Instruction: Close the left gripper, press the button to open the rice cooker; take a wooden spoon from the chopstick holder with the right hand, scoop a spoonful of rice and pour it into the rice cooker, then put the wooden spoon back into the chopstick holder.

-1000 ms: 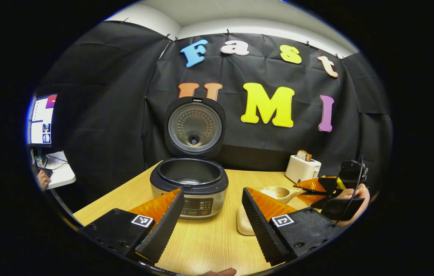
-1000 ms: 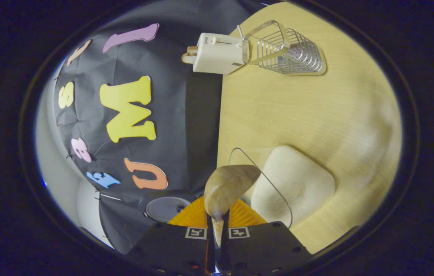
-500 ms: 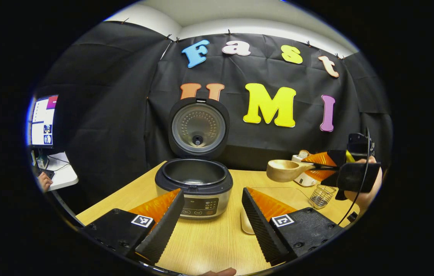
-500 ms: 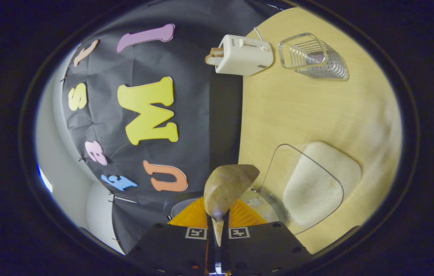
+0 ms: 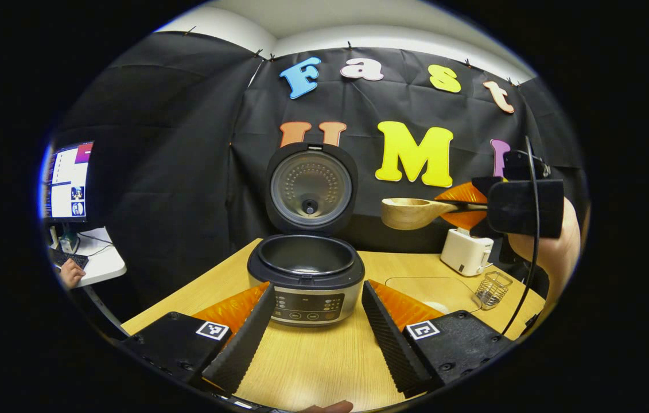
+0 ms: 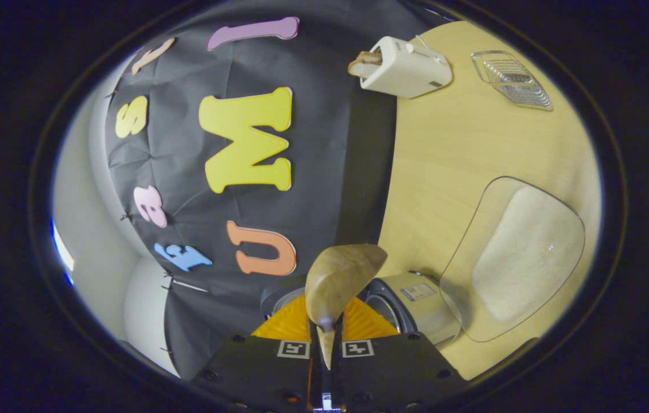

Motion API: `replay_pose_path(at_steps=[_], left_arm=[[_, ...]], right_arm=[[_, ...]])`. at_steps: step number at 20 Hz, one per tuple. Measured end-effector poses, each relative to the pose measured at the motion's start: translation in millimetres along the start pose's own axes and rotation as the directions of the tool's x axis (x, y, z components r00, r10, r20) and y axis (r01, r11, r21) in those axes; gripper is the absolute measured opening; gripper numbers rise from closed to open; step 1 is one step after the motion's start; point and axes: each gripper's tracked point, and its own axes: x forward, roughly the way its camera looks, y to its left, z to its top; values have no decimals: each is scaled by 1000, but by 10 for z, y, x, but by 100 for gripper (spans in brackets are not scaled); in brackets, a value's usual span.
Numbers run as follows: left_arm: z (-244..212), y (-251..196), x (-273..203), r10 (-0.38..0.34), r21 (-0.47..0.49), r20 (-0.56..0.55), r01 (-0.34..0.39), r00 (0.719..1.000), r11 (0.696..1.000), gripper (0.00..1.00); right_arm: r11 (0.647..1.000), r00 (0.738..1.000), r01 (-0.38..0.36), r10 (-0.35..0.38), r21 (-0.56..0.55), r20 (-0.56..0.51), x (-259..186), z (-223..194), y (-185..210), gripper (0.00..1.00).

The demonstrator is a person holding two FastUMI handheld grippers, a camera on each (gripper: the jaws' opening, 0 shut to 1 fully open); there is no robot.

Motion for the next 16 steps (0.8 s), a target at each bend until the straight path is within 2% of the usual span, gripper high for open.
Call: replay_pose_path(at_steps=[4,8,12,16], left_arm=[[-34,9,31,-3,-8,-10,3,1000,1000,96],[-78,159,45,26,-21,-23,-26,999,999,96],[-99,267,42,41,-58,-29,-43,999,997,96],[-120,324,62,52,-66,-36,-55,998,996,96]], right_arm=[[990,998,49,-45,-132,34,318,-147,161,6],[958,994,106,-95,-265,54,662,-316,279,6],[878,988,151,-122,-454,93,896,-494,446,6],[781,983,165,-83,-602,162,1025,-546,701,5]])
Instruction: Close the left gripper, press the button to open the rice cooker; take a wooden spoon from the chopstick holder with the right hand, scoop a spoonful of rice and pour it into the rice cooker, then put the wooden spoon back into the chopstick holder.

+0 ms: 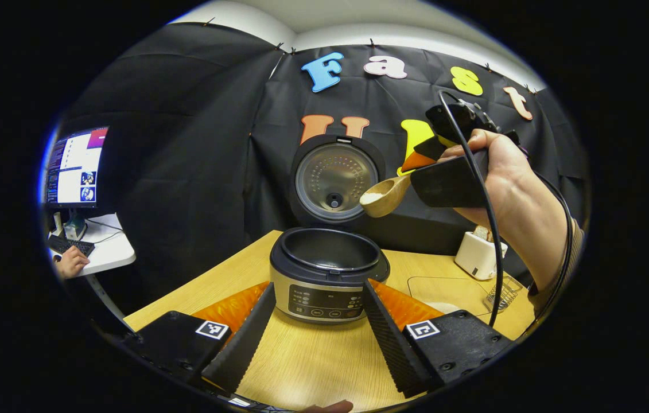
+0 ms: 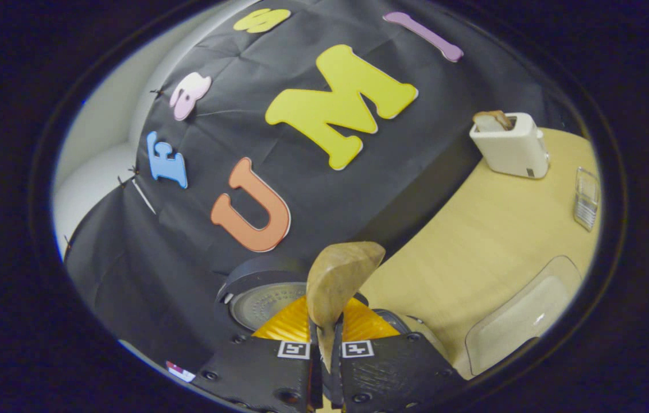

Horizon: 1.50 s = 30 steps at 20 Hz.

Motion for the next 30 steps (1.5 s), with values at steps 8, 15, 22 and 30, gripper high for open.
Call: replay_pose_path(at_steps=[8,15,22,30], left_arm=[[31,11,-12,-5,9,15,5,1000,1000,96],[-4,93,15,42,-1,6,-42,999,999,94],[-164,515,107,140,-6,-48,-141,989,990,95],[-243,572,178,147,-20,-71,-149,987,989,95]], right_arm=[[934,998,-48,57,-353,17,178,-123,330,6],[760,991,-122,125,-638,-41,250,-433,555,5],[517,982,-143,180,-844,-56,157,-709,815,5],[335,969,-88,246,-938,-3,26,-625,1067,5]])
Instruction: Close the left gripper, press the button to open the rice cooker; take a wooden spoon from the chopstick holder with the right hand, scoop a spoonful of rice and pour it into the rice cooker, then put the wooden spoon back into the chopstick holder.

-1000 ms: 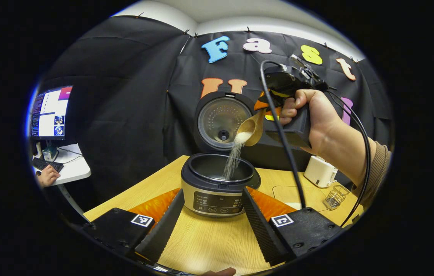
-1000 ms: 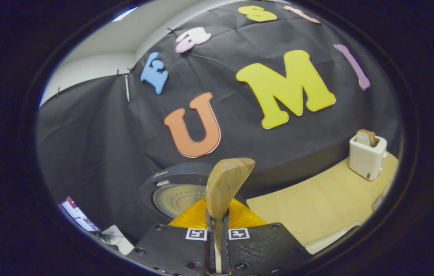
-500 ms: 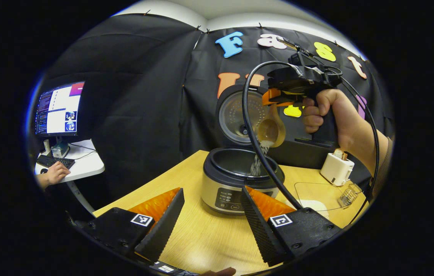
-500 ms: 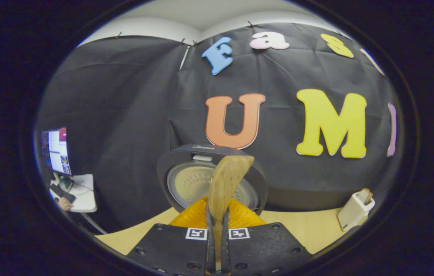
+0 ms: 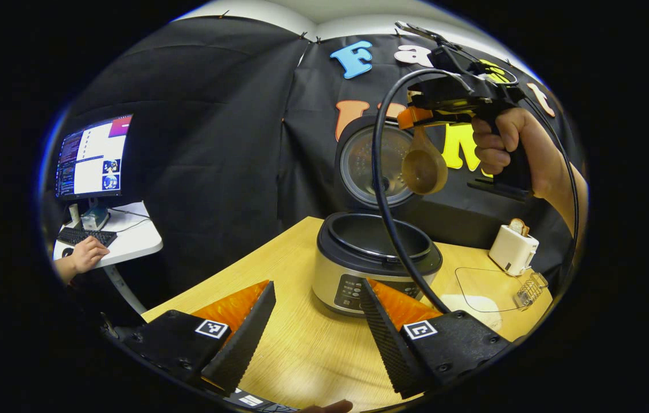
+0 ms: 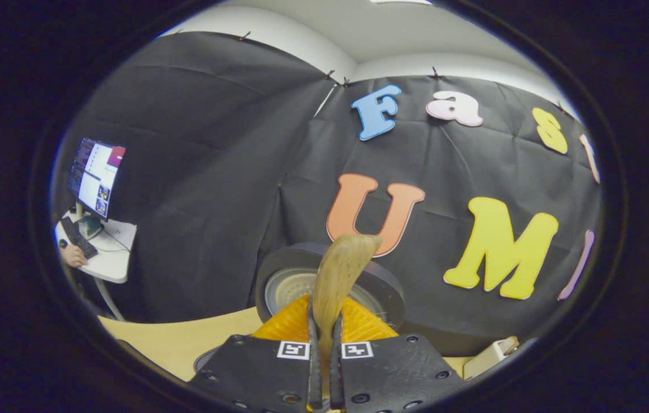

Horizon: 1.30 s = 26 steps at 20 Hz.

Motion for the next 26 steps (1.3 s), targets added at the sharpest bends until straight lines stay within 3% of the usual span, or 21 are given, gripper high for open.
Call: replay_pose_path(at_steps=[5,10,19,26], left_arm=[[-44,-70,24,-12,5,-14,12,1000,1000,95],[-43,-134,7,-33,0,-11,33,999,999,95],[3,-276,-39,-58,10,0,58,998,998,95],[82,-487,-94,-95,36,30,94,995,995,95]], right_arm=[[998,1000,-4,5,-63,20,-65,31,34,6],[1000,999,9,-9,-2,36,-164,81,-159,6],[992,994,84,-89,93,57,-716,141,-1006,5],[978,988,147,-152,148,18,-1276,-51,-1671,5]])
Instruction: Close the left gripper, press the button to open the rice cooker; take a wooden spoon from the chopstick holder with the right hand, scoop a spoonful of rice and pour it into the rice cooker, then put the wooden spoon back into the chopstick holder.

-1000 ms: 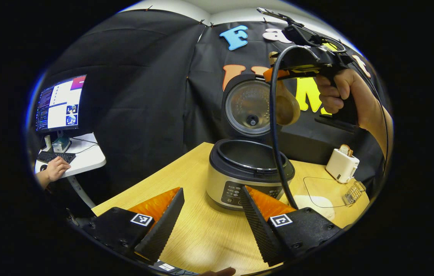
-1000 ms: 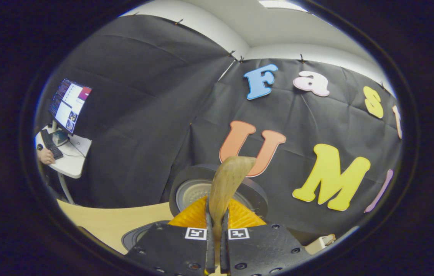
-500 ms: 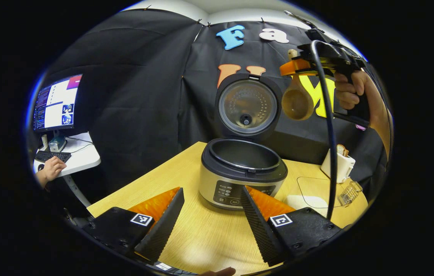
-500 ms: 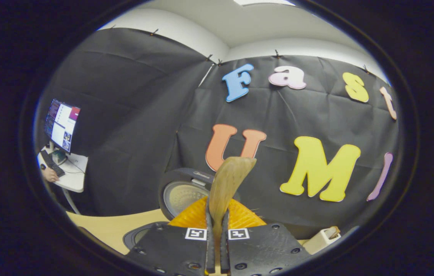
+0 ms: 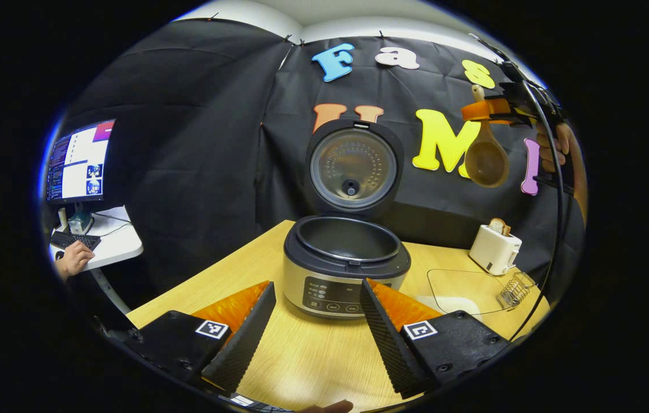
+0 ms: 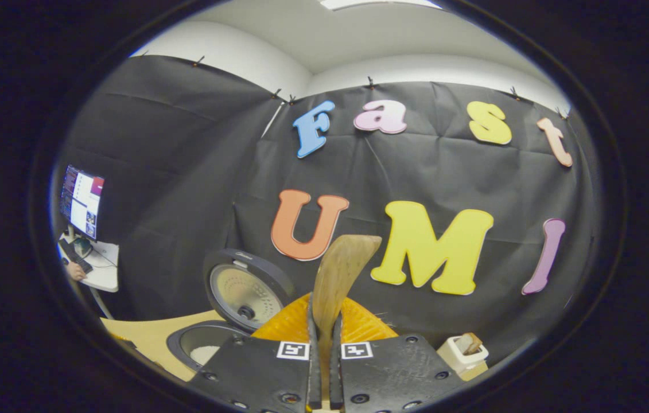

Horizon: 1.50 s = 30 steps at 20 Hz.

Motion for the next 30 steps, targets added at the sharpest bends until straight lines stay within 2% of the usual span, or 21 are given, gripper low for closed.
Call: replay_pose_path(at_steps=[7,12,16,22,30], left_arm=[[94,-363,-61,-65,33,39,64,997,997,95],[145,-556,-160,-99,61,59,96,993,994,95],[178,-641,-197,-104,83,80,98,991,992,95],[217,-838,-231,-162,14,94,162,982,987,95],[238,-771,-244,-152,5,102,152,983,988,95]], right_arm=[[995,995,93,-91,38,-37,-471,-176,-788,5],[977,979,197,-192,82,-70,-717,-418,-1485,6],[952,953,280,-260,126,-155,-856,-940,-1986,6],[897,898,404,-352,180,-262,-917,-1816,-2768,7],[833,845,477,-346,280,-409,-851,-2863,-3119,6]])
